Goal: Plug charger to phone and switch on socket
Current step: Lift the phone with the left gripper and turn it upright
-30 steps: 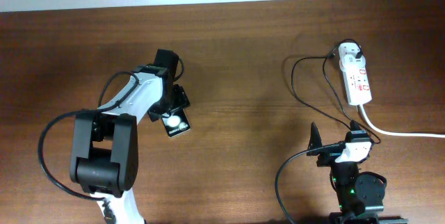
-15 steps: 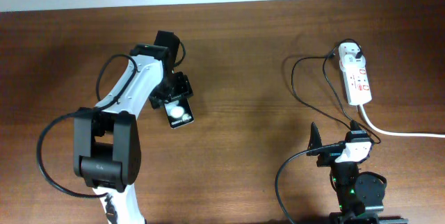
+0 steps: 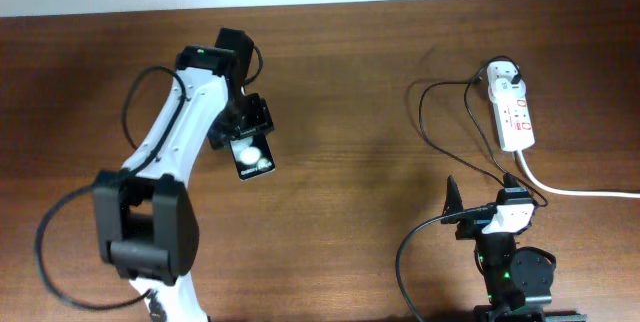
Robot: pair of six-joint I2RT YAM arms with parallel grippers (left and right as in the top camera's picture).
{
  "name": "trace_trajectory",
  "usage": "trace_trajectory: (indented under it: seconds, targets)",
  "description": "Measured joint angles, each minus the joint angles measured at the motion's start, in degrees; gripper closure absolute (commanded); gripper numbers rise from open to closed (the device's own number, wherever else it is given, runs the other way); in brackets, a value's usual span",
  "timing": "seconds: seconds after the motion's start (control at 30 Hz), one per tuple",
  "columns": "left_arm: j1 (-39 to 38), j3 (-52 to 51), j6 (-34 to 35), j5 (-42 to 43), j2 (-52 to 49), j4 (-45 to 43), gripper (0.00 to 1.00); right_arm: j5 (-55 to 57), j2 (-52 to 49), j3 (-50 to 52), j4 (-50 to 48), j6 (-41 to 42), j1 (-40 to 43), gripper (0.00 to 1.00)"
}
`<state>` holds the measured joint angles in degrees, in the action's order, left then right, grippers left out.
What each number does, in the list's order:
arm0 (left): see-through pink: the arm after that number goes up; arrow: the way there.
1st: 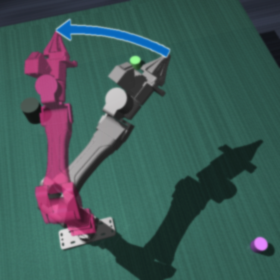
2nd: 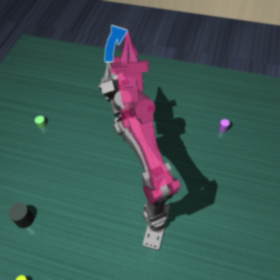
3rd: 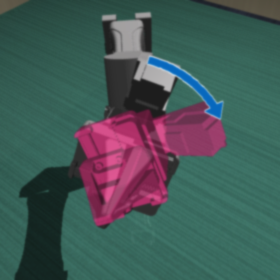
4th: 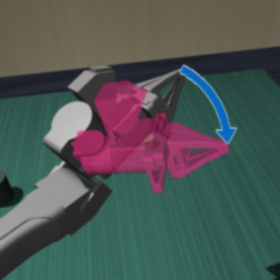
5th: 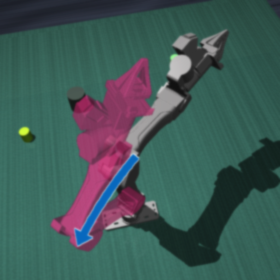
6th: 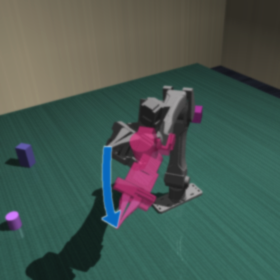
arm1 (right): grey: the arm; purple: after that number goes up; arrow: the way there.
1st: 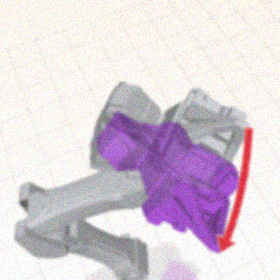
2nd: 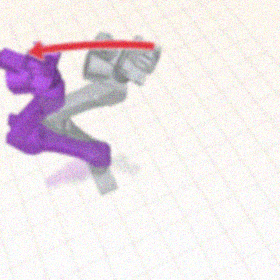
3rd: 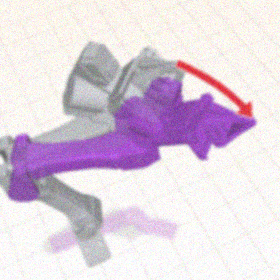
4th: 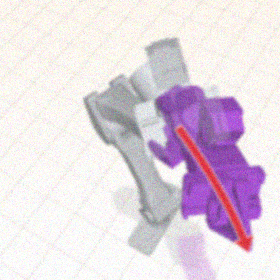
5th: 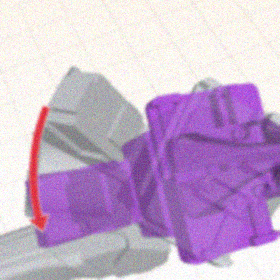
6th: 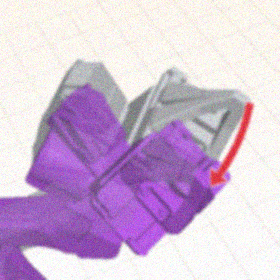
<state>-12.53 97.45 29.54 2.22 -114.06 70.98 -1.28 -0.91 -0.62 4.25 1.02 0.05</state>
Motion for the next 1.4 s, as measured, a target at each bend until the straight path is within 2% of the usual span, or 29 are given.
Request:
trace_trajectory:
  seconds: [0.1,0.27,0.37,0.43,0.53,0.57,0.77,0.83,1.07,1.13,1.23,1.4]
  targets:
    - [0.0,0.4,0.0,0.0,7.2,2.5,0.32,0.0,0.0,0.0,0.0,0.0,0.0,0.01]
    - [0.0,0.8,0.0,0.7,26.0,7.6,0.34,0.0,0.0,0.0,0.0,0.0,0.0,0.01]
    - [0.0,1.1,0.0,1.4,35.4,13.8,0.33,0.0,0.0,0.0,0.0,0.0,0.0,0.01]
    - [0.0,1.2,0.0,4.8,38.4,17.2,0.33,0.0,0.0,0.0,0.0,0.0,0.0,0.01]
    - [0.0,0.2,0.0,10.1,38.6,16.5,0.33,0.0,0.0,0.0,0.0,0.0,0.0,0.01]
    - [0.0,-1.3,0.0,12.6,38.6,15.8,0.36,0.0,0.0,0.0,0.0,0.0,0.0,0.01]
    - [-0.1,-11.1,0.0,26.4,36.0,7.1,0.36,0.0,0.0,0.0,0.0,0.0,0.0,0.01]
    - [-0.1,-11.5,-2.4,32.6,30.1,4.5,0.36,0.0,0.0,0.0,0.0,0.1,0.0,0.01]
    - [-0.1,-12.0,-7.5,41.7,8.7,-0.9,0.36,0.0,0.0,0.0,0.0,0.0,0.0,0.01]
    - [-0.1,-12.0,-7.5,46.9,4.8,-1.9,0.34,0.0,0.0,0.0,0.0,0.0,0.0,0.01]
    - [-0.1,-12.0,-6.3,60.1,2.8,-3.0,0.36,0.0,0.0,0.0,0.0,0.0,0.0,0.01]
    - [-0.1,-12.0,-1.2,68.9,2.8,-3.0,0.36,0.0,0.0,0.0,0.0,0.0,0.0,0.01]
